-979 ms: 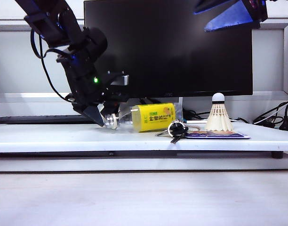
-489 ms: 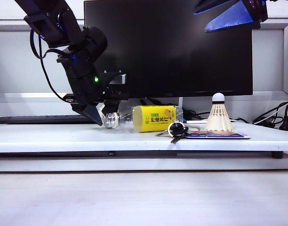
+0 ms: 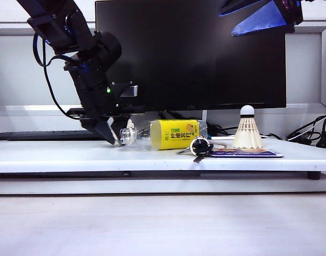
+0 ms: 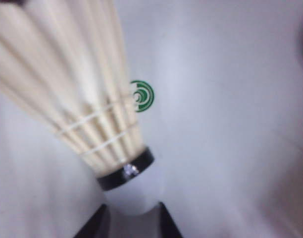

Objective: Stack the badminton balls on the table vertically.

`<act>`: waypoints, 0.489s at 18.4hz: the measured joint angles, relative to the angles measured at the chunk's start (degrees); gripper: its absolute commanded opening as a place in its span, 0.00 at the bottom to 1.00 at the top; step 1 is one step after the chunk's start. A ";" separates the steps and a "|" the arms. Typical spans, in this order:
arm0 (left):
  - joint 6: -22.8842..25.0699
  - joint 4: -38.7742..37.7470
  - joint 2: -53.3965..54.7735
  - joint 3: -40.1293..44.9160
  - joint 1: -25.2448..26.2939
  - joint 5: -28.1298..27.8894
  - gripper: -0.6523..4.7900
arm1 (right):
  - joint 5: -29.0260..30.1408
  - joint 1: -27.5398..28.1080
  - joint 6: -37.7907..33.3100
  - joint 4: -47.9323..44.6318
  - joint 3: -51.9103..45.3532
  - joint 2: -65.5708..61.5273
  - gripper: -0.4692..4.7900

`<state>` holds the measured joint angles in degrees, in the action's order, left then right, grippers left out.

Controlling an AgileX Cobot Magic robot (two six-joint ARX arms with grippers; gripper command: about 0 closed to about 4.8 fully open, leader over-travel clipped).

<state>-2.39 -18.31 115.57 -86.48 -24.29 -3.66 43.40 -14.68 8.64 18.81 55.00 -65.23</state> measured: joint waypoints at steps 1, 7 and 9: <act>-0.57 -0.02 0.00 0.00 0.00 -0.02 0.40 | 0.09 0.00 0.00 0.02 0.00 0.00 0.64; -6.36 -1.22 -0.15 -0.04 0.76 0.04 0.65 | 1.42 0.00 0.00 0.13 0.00 0.00 0.64; -7.37 -1.49 -0.35 -0.09 1.05 -0.02 0.68 | 1.40 0.00 0.00 0.15 0.00 0.00 0.64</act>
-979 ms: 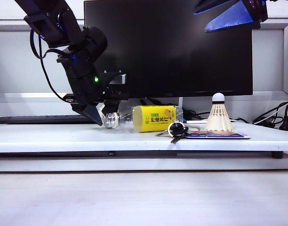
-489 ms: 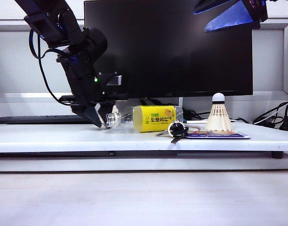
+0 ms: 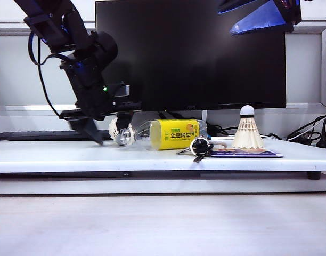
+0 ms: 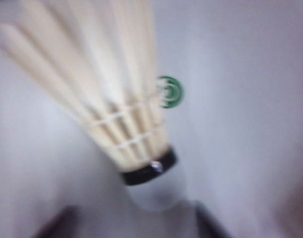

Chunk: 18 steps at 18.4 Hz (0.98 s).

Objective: Stack the badminton balls on the table vertically.

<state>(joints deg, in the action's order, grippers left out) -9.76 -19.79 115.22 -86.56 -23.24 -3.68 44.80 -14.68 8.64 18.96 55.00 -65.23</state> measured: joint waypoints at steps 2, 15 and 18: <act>-0.66 -0.61 -0.35 0.00 0.04 -0.04 0.68 | 0.00 0.00 0.00 0.02 0.00 0.00 0.64; -7.91 3.69 -0.44 -0.02 -0.74 -0.02 0.68 | 0.00 0.00 0.00 0.04 0.00 0.00 0.64; -7.91 3.69 -0.42 -0.02 -0.85 -0.02 0.68 | 0.00 0.00 0.00 0.02 0.00 0.00 0.64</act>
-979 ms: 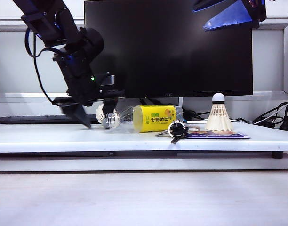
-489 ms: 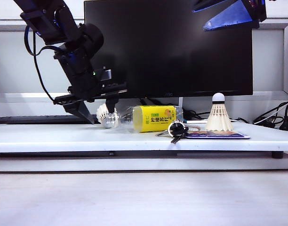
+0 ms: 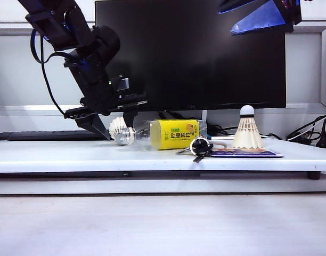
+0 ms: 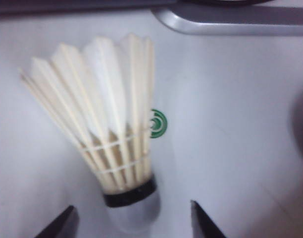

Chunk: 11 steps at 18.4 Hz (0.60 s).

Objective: Stack the badminton balls on the table vertically.

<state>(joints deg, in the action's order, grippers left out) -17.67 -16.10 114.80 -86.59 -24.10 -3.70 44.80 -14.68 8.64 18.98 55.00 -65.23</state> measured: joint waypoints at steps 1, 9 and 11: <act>0.00 0.02 0.04 0.00 -0.26 -0.33 0.68 | 0.00 0.00 0.00 0.00 0.00 0.00 0.64; 1.25 1.38 1.07 -0.02 -2.75 -6.78 0.67 | 0.02 0.00 0.00 0.00 0.00 0.00 0.64; 1.29 1.36 1.07 -0.02 -2.67 -8.63 0.66 | 0.02 0.00 0.00 0.00 0.00 0.00 0.64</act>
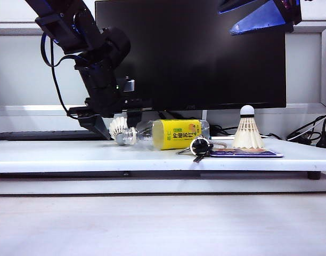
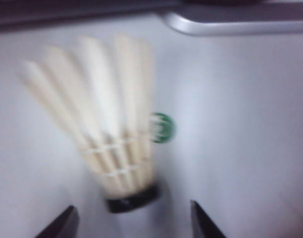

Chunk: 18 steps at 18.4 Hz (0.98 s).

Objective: Stack the badminton balls on the table vertically.

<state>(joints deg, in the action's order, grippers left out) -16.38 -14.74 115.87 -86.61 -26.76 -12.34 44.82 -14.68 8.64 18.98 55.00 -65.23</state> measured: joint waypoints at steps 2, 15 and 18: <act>0.00 0.00 0.00 0.00 -0.04 -0.26 0.63 | 0.00 0.00 0.00 0.00 0.00 0.00 0.64; 0.04 -0.37 1.70 -0.22 -0.04 -2.25 0.49 | 0.04 0.00 0.00 0.00 0.00 0.00 0.64; 3.56 -2.49 1.29 -0.39 -0.04 -2.21 0.42 | 0.04 0.00 0.00 0.02 0.00 0.00 0.64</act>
<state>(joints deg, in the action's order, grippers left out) -12.82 -17.23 117.16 -87.00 -26.81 -14.55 44.86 -14.68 8.64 19.00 55.00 -65.23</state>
